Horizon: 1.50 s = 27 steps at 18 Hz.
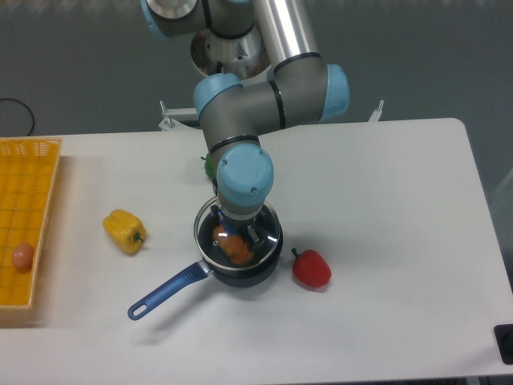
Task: Close the pot lid
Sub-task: 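Lower the glass lid onto the saucepan rim, then hold the lid seated on the saucepan and adjust its position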
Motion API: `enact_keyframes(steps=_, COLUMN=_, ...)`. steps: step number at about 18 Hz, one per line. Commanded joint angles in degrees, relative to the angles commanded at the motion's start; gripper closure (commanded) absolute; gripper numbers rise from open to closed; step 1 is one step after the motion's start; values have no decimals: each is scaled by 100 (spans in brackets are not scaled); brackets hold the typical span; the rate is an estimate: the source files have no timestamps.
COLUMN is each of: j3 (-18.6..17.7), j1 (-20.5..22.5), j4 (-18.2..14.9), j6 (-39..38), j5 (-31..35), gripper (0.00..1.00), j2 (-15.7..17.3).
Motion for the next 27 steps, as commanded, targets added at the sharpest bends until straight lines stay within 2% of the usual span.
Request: enact_keyframes(steps=27, j3=53, j1=-9, j4=18, j6=-132, j5=-9, gripper=36, j2=-141)
